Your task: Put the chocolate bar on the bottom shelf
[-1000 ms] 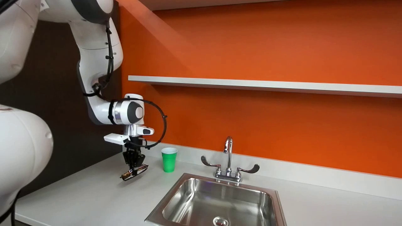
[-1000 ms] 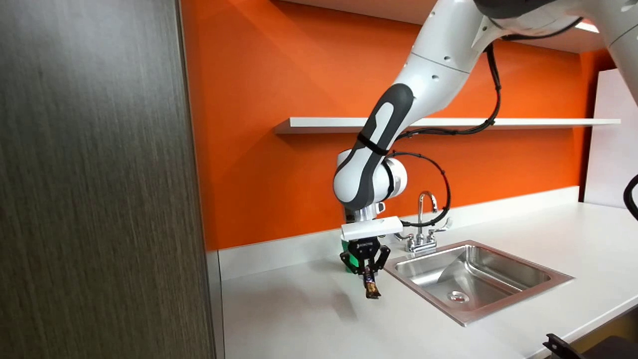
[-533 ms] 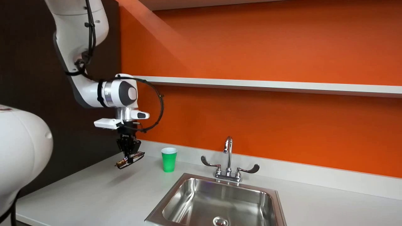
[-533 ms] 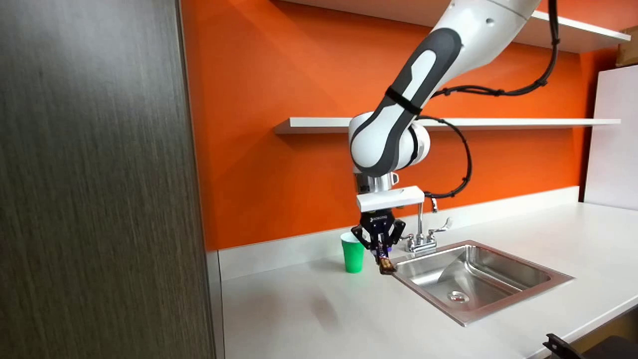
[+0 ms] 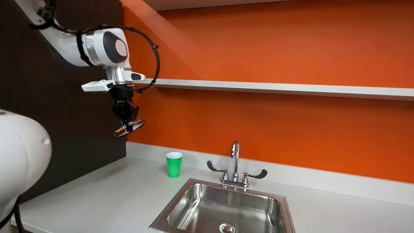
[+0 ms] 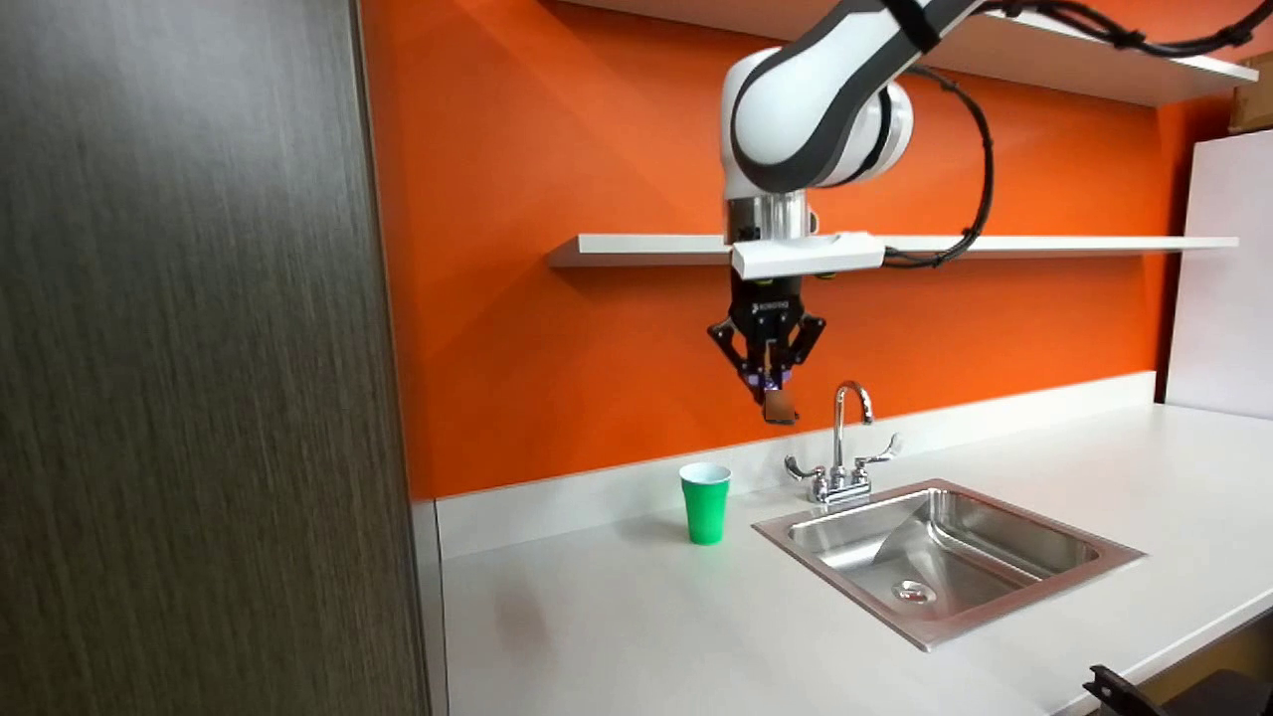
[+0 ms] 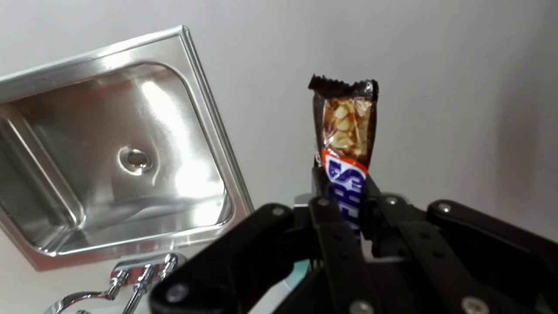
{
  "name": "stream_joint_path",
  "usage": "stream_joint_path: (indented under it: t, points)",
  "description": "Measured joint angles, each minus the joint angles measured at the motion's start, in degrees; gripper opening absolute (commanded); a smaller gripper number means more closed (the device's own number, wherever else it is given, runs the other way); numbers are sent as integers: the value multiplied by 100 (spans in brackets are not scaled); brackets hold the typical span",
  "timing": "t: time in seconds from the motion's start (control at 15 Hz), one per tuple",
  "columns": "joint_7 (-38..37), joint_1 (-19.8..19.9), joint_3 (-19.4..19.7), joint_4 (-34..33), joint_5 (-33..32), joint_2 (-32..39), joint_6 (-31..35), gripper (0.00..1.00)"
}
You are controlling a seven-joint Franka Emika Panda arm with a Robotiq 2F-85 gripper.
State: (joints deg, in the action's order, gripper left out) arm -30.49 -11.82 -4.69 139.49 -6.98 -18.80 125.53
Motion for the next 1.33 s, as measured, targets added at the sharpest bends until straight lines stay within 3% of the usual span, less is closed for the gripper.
stream_joint_path:
  t: [0.27, 0.53, 0.87, 1.33]
  points:
    - [188, 191, -240, -347, 0, -739, -624, 4]
    - [520, 355, -356, -1034, -2, -876, -1037, 4]
    - [926, 480, -421, -1947, -98, -529, -1216, 4]
    - [1206, 491, -547, -3325, -503, 531, -1457, 4]
